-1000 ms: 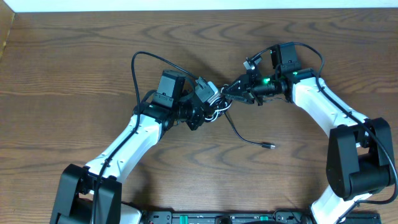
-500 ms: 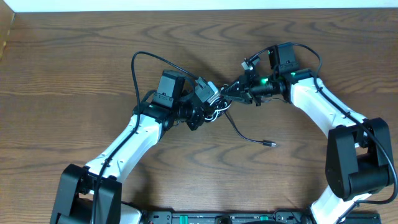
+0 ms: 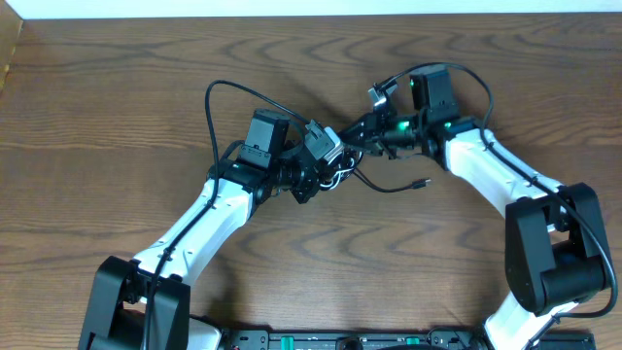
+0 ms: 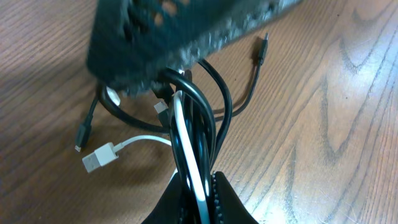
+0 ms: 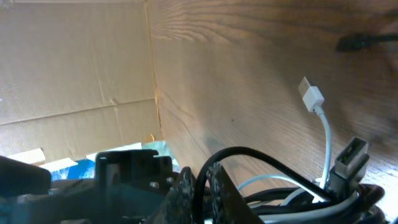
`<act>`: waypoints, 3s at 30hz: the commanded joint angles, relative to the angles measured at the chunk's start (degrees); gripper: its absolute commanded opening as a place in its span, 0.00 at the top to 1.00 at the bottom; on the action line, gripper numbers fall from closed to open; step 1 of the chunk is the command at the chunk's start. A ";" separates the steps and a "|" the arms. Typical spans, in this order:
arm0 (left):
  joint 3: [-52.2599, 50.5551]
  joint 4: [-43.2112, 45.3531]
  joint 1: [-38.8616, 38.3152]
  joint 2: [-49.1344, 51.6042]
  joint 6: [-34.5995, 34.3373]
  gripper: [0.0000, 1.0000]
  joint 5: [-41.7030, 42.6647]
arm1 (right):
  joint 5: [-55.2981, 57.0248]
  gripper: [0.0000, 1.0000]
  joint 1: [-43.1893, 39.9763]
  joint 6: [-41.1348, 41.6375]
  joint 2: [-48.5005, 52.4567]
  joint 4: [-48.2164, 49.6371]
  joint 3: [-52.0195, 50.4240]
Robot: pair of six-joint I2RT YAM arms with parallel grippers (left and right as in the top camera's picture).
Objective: Untangle cables
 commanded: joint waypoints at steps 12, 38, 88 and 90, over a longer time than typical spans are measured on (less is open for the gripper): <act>-0.13 0.37 -0.07 0.31 0.74 0.92 0.96 | -7.54 0.94 3.32 -7.06 -0.07 5.68 -4.04; -0.13 -1.16 -0.07 0.28 0.04 0.92 5.33 | -11.91 0.99 -0.22 22.16 -4.33 70.23 -4.02; -0.13 -2.25 -0.11 3.67 -24.81 0.92 2.08 | -2.93 0.98 -12.57 -27.82 -4.31 -4.42 -4.04; -0.13 -2.23 -0.15 5.49 -26.51 0.92 2.05 | 1.99 0.98 -12.50 -30.91 -4.31 -10.05 -4.04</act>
